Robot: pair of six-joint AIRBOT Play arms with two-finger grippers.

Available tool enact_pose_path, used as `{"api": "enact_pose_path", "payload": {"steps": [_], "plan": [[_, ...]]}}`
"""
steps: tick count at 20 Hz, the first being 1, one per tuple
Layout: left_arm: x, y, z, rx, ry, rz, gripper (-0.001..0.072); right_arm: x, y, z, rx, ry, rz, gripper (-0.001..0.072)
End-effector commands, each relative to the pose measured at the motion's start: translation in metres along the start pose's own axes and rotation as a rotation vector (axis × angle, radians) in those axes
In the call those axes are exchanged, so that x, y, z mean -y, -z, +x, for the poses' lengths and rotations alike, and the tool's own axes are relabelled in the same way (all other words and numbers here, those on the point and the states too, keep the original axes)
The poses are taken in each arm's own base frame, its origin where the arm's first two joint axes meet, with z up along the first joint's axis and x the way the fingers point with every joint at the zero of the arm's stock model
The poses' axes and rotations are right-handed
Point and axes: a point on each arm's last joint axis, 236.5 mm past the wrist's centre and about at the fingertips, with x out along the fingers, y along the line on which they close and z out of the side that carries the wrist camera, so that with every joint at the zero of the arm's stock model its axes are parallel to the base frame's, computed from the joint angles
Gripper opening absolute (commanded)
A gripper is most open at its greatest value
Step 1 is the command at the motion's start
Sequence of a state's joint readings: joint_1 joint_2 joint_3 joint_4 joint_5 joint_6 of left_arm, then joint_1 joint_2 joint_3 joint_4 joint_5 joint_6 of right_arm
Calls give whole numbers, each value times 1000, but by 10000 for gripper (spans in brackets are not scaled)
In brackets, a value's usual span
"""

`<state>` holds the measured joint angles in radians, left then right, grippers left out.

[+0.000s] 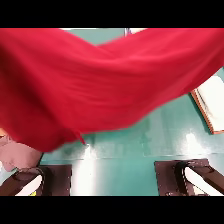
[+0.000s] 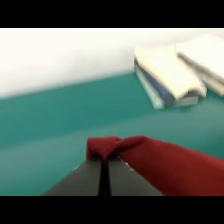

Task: Fold the shirts.

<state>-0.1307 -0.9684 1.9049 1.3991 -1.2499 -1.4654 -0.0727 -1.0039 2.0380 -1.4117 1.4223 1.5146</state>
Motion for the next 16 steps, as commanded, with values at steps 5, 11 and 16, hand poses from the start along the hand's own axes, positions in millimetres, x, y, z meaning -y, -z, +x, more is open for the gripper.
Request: {"api": "enact_pose_path", "payload": {"steps": [5, 11, 16], "plan": [[-28, 252, 224, -647, 13, -120, 27, 26, 146, 192, -570, -20, 83, 13], [-36, 308, 276, -718, -5, -157, 460, 17, 232, 283, -745, -99, 172, 131], [-47, 314, 234, -880, -7, -176, 459, -1, 208, 272, -722, -239, 179, 380]]}}
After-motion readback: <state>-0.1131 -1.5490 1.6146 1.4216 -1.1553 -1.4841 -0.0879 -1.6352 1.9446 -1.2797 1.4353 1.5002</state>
